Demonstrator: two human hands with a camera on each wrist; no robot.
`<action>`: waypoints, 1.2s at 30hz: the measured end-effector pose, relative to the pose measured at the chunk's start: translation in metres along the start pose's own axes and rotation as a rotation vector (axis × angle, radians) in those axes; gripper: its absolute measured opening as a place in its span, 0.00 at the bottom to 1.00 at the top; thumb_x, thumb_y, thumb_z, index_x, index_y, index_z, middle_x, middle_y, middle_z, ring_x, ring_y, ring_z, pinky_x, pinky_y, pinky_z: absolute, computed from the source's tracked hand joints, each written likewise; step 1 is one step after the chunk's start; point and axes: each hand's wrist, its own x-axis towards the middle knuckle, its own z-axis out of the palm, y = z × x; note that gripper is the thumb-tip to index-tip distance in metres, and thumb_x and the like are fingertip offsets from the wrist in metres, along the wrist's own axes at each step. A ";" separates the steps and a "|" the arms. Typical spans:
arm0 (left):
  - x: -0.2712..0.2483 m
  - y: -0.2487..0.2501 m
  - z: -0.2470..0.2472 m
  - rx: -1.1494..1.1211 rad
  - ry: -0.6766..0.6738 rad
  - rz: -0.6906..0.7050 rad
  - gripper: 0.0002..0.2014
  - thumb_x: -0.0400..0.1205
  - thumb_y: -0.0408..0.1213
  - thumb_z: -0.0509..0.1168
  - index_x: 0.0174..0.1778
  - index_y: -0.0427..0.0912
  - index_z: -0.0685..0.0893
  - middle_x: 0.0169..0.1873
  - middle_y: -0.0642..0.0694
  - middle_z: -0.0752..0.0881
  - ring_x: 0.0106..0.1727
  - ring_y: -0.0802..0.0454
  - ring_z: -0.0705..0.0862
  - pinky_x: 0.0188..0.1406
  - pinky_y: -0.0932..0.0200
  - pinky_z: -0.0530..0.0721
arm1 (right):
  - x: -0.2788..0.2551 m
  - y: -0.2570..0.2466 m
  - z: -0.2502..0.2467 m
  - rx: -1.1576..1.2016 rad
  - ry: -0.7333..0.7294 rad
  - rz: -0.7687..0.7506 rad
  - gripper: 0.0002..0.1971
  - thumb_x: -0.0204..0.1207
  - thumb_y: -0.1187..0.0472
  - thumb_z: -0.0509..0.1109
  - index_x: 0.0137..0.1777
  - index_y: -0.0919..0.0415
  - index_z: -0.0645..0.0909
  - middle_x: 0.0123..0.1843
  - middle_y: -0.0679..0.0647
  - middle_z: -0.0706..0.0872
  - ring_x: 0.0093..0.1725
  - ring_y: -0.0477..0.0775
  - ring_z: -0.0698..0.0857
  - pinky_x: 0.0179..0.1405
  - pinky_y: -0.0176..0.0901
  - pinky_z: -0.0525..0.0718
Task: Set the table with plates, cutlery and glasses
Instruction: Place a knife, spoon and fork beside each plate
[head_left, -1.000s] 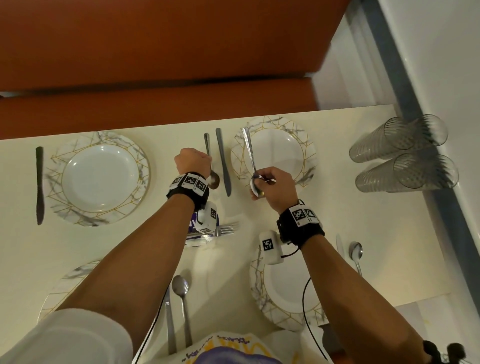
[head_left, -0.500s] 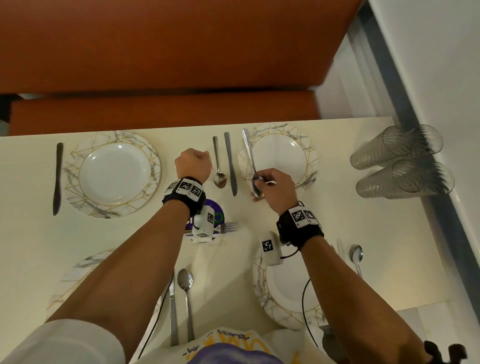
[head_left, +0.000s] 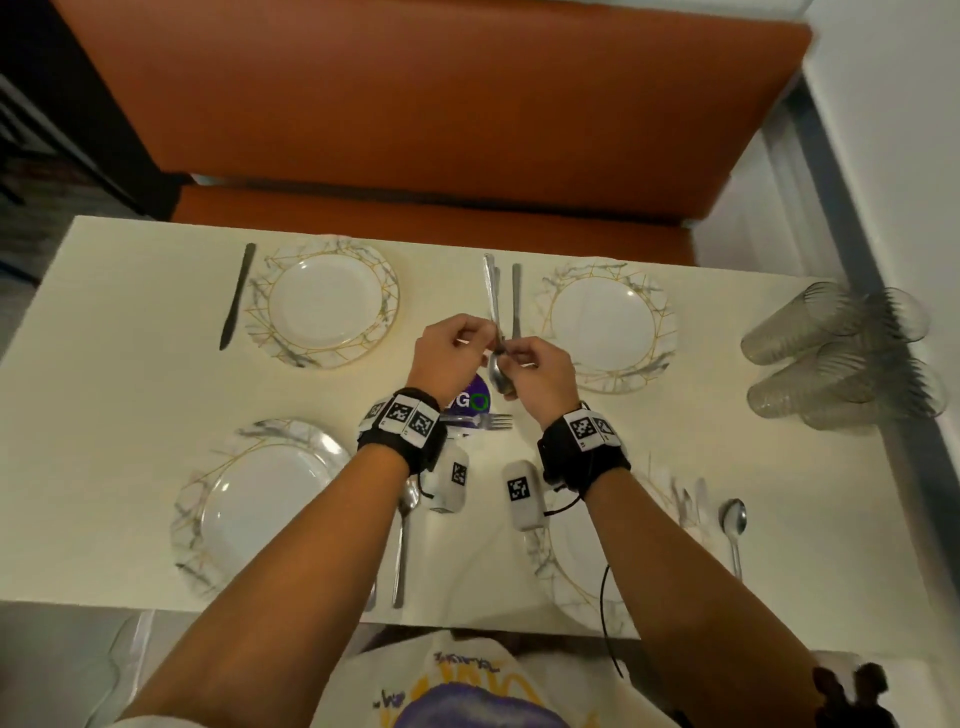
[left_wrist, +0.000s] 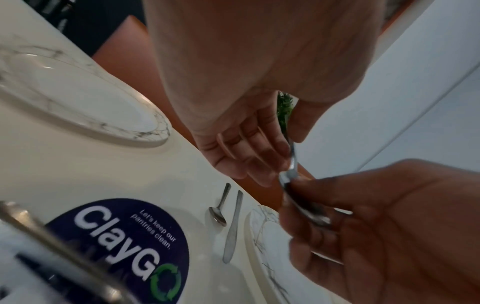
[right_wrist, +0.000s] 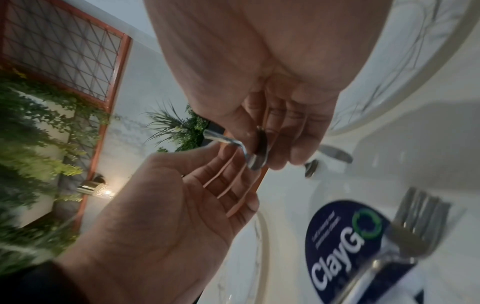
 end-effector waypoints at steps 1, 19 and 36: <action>-0.007 -0.004 -0.003 0.008 0.029 0.005 0.06 0.86 0.37 0.70 0.53 0.44 0.93 0.45 0.53 0.94 0.47 0.56 0.91 0.48 0.65 0.86 | -0.004 0.000 0.006 -0.003 -0.006 -0.009 0.08 0.73 0.59 0.76 0.51 0.52 0.89 0.45 0.48 0.91 0.46 0.56 0.92 0.45 0.60 0.92; 0.027 -0.093 -0.238 0.090 0.191 -0.130 0.03 0.84 0.35 0.73 0.47 0.48 0.89 0.43 0.47 0.92 0.45 0.48 0.89 0.54 0.45 0.91 | -0.038 -0.057 0.191 -0.003 -0.159 0.067 0.07 0.79 0.67 0.70 0.53 0.58 0.87 0.45 0.55 0.92 0.32 0.53 0.89 0.26 0.34 0.80; 0.152 -0.159 -0.382 0.527 0.083 -0.334 0.13 0.86 0.34 0.66 0.54 0.34 0.95 0.53 0.36 0.94 0.57 0.36 0.90 0.52 0.57 0.84 | -0.002 -0.063 0.292 -0.034 -0.022 0.154 0.10 0.81 0.69 0.67 0.50 0.57 0.88 0.41 0.53 0.92 0.31 0.52 0.89 0.30 0.42 0.81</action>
